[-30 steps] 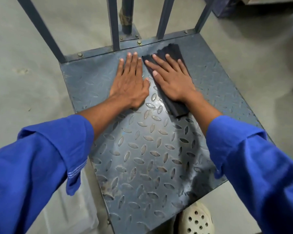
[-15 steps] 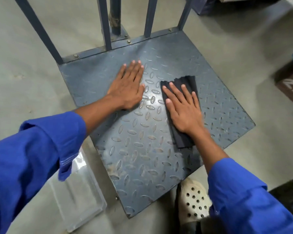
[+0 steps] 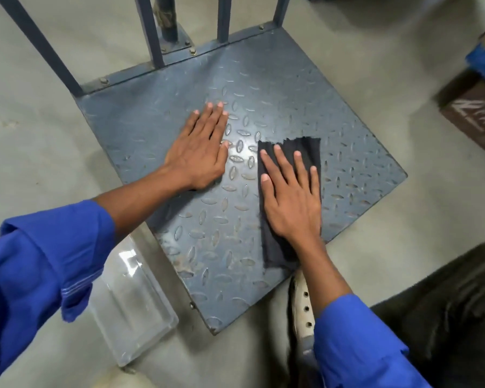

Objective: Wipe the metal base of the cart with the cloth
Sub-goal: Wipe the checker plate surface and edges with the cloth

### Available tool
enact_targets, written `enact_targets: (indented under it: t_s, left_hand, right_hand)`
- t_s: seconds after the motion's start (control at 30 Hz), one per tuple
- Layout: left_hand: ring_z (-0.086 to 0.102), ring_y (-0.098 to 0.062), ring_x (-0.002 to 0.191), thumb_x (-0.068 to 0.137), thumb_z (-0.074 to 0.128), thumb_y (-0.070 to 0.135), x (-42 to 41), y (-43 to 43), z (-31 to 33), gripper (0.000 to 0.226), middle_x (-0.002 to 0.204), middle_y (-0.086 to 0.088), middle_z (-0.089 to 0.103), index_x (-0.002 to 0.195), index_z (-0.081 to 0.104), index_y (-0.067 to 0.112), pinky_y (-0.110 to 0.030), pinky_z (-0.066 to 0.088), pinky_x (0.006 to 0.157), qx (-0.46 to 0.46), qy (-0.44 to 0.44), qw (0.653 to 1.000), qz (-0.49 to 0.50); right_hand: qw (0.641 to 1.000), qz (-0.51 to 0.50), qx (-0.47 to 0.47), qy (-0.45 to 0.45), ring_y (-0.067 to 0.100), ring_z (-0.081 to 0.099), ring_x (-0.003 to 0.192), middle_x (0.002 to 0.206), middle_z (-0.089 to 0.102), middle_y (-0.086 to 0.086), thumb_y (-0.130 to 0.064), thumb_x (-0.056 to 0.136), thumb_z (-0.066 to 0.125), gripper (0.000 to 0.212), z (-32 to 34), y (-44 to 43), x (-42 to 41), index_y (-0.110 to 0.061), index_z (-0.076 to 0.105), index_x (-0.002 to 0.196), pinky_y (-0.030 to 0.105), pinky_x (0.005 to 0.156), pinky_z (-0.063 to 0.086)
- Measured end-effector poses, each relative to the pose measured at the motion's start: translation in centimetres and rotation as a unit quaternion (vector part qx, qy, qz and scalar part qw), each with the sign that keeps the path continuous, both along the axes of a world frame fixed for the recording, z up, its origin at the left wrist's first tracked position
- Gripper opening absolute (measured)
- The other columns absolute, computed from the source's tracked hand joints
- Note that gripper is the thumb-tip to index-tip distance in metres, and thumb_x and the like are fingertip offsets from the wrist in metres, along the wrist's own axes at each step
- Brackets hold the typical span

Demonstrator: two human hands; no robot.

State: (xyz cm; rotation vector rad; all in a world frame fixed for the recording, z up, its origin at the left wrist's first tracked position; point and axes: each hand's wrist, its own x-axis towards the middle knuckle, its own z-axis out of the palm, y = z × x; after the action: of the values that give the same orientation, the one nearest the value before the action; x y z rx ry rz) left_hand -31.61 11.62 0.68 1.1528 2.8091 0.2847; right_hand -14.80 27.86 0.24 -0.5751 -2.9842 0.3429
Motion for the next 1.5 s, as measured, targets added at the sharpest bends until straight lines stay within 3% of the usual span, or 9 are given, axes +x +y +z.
enact_targets:
  t_s: [0.17,0.27,0.47,0.73,0.87,1.0,1.13,1.27,1.5]
  left_hand:
    - [-0.005,-0.026,0.166,0.104,0.008,0.043,1.3,0.8,-0.1,0.076,0.178,-0.016,-0.001,0.169,0.005,0.003,-0.043,-0.006,0.134,0.006,-0.001,1.0,0.003]
    - [-0.007,-0.027,0.166,0.104,0.008,0.042,1.7,1.3,-0.3,0.076,0.178,-0.016,-0.003,0.169,0.003,0.003,-0.044,-0.007,0.134,0.005,0.005,1.0,0.015]
    - [-0.008,-0.026,0.166,0.106,0.012,0.041,1.9,1.8,-0.2,0.074,0.178,-0.015,-0.005,0.169,0.001,0.004,-0.044,-0.008,0.134,0.008,0.0,1.0,0.013]
    - [-0.012,-0.027,0.165,0.109,0.018,0.039,2.4,3.3,-0.3,0.073,0.178,-0.015,-0.009,0.169,-0.003,0.004,-0.046,-0.009,0.134,0.01,-0.007,0.999,0.043]
    - [-0.012,-0.026,0.165,0.109,0.02,0.04,1.9,4.5,-0.6,0.072,0.178,-0.014,-0.009,0.169,-0.003,0.005,-0.046,-0.009,0.134,0.015,-0.001,0.999,0.041]
    - [-0.012,-0.023,0.165,0.111,0.023,0.04,0.5,5.2,-0.4,0.071,0.179,-0.01,-0.008,0.17,-0.001,0.008,-0.045,-0.009,0.133,0.017,-0.01,0.999,0.038]
    - [-0.014,-0.023,0.165,0.112,0.02,0.044,-1.1,5.3,-0.3,0.072,0.178,-0.011,-0.011,0.17,-0.003,0.009,-0.045,-0.009,0.134,0.009,-0.006,0.999,0.03]
    - [-0.015,-0.024,0.164,0.112,0.018,0.046,-1.6,5.7,-0.3,0.072,0.178,-0.011,-0.011,0.169,-0.005,0.009,-0.045,-0.009,0.134,0.009,-0.001,0.999,0.036]
    - [-0.011,-0.024,0.165,0.112,0.02,0.045,-2.5,5.9,-0.6,0.071,0.179,-0.01,-0.007,0.17,-0.001,0.011,-0.046,-0.008,0.134,0.021,0.004,0.999,0.039]
  right_hand:
    - [0.995,-0.097,-0.004,-0.005,0.019,0.004,0.165,0.175,0.013,-0.019,-0.056,0.11,0.02,0.055,0.2,4.9,-2.9,-0.051,0.018,0.165,0.054,0.132,0.001]
    - [0.996,-0.086,-0.01,0.003,0.021,0.003,0.165,0.176,0.011,-0.017,-0.052,0.111,0.019,0.056,-0.2,2.9,-3.9,-0.046,0.016,0.167,0.055,0.132,0.0]
    - [0.999,-0.048,-0.002,0.019,0.015,0.003,0.165,0.175,0.015,-0.019,-0.051,0.113,0.028,0.054,-0.3,-4.0,6.5,-0.046,0.022,0.166,0.05,0.133,0.005]
    - [0.983,-0.184,-0.014,-0.012,0.021,-0.001,0.165,0.176,0.009,-0.017,-0.059,0.11,0.018,0.057,-0.1,6.3,1.3,-0.051,0.013,0.166,0.055,0.132,-0.003]
    - [0.99,-0.134,-0.023,-0.02,0.022,-0.003,0.165,0.177,0.005,-0.017,-0.053,0.111,0.016,0.057,0.3,5.6,-4.7,-0.046,0.01,0.167,0.056,0.131,-0.005]
    - [0.999,-0.029,-0.014,-0.001,0.019,0.002,0.165,0.176,0.011,-0.018,-0.048,0.113,0.021,0.055,0.3,0.7,-2.0,-0.043,0.016,0.168,0.053,0.132,0.0]
    - [0.997,-0.081,-0.011,-0.009,0.015,0.0,0.164,0.175,0.011,-0.02,-0.055,0.112,0.023,0.055,0.1,2.9,3.5,-0.047,0.018,0.166,0.05,0.133,0.001]
    - [0.988,-0.153,-0.021,-0.008,0.018,0.0,0.165,0.176,0.01,-0.018,-0.057,0.111,0.019,0.057,0.2,7.0,-0.7,-0.047,0.014,0.166,0.053,0.132,-0.001]
    - [0.995,-0.101,-0.012,0.012,0.016,-0.003,0.165,0.176,0.007,-0.017,-0.053,0.113,0.019,0.056,-0.3,1.9,-1.0,-0.044,0.012,0.168,0.05,0.133,-0.001]
